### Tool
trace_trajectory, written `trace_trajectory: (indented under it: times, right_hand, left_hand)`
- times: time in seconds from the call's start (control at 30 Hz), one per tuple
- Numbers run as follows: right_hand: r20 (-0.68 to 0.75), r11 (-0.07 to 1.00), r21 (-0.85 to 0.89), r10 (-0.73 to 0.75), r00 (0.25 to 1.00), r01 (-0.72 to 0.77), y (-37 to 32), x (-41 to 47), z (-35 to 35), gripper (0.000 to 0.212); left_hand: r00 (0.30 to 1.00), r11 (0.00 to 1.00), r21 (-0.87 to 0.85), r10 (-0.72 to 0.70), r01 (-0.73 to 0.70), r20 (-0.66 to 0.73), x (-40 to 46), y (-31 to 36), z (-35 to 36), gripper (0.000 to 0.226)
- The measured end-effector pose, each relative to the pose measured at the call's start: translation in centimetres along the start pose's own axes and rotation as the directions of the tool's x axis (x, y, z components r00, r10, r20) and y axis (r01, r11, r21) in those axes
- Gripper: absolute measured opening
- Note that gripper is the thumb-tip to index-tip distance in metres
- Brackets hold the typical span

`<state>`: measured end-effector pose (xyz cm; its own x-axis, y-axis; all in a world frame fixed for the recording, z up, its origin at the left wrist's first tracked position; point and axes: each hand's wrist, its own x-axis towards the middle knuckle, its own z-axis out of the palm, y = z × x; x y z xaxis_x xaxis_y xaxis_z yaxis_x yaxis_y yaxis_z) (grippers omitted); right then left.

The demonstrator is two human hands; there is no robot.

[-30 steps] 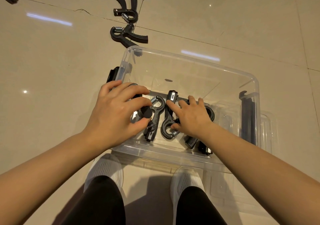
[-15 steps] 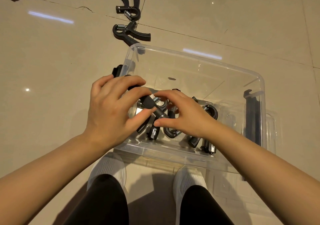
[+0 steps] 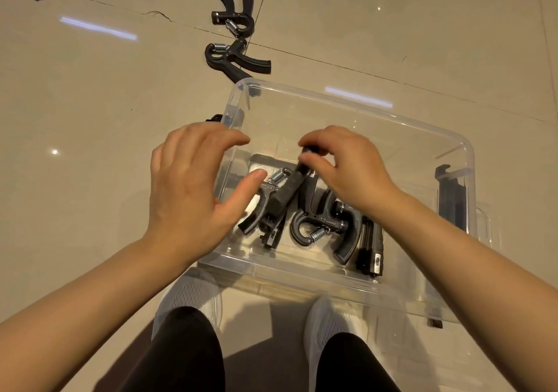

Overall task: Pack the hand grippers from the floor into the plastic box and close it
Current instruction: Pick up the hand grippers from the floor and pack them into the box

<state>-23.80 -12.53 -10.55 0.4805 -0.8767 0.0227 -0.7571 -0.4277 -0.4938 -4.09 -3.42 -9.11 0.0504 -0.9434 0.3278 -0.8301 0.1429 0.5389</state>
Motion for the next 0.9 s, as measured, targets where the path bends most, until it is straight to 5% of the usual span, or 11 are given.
trace_trajectory:
  times: [0.17,0.23,0.43,0.57,0.9]
  right_hand:
    - [0.291,0.873,-0.243,-0.35,0.89,0.423,-1.1,2.1,3.4,0.016]
    - [0.351,0.826,-0.29,-0.378,0.857,0.483,-1.7,3.0,4.8,0.016]
    - [0.458,0.89,-0.361,-0.092,0.884,0.28,-0.3,1.4,8.3,0.045]
    - [0.547,0.855,-0.421,-0.027,0.837,0.302,2.2,0.2,7.8,0.064]
    - [0.495,0.799,-0.519,-0.011,0.869,0.306,2.2,1.6,7.8,0.056]
  left_hand:
    - [0.983,0.997,0.051,-0.064,0.056,0.171,-0.2,-0.7,0.8,0.049]
    - [0.981,0.997,0.067,-0.059,0.047,0.184,-0.2,-0.9,1.0,0.054]
    - [0.983,0.997,0.058,-0.065,0.055,0.173,-0.3,-0.9,0.9,0.056]
    - [0.98,0.995,0.067,-0.079,0.068,0.18,-0.4,-0.9,0.9,0.054]
    - [0.966,0.992,0.034,-0.124,0.119,0.229,-0.3,-0.9,0.8,0.052]
